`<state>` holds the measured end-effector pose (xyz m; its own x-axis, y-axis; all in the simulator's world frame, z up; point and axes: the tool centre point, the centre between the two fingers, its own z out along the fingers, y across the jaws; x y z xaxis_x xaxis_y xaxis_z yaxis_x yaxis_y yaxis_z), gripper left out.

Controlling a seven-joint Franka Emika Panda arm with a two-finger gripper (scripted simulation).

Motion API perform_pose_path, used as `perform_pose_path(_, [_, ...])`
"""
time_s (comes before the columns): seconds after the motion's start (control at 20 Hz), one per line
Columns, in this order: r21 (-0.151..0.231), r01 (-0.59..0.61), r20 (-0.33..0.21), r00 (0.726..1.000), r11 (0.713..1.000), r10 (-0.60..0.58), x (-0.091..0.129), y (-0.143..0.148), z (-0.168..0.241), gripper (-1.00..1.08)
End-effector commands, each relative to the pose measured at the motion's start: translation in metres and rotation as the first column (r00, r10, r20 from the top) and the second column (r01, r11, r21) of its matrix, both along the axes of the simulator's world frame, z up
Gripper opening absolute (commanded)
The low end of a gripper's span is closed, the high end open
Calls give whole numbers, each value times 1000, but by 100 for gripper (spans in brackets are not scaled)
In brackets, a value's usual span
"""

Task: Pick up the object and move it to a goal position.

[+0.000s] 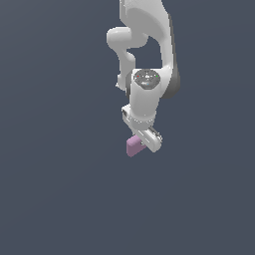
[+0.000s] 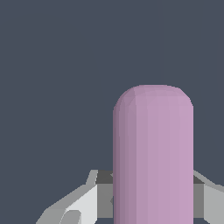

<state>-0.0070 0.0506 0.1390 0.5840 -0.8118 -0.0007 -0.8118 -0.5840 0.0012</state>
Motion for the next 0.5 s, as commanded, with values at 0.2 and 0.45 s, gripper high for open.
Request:
perform_pose_path(0.2, [0, 0, 1, 1000, 1000, 0, -20, 26, 54, -100])
perform_pose_path(0.45, [-1, 0, 2, 1000, 1000, 0, -40, 52, 108, -100])
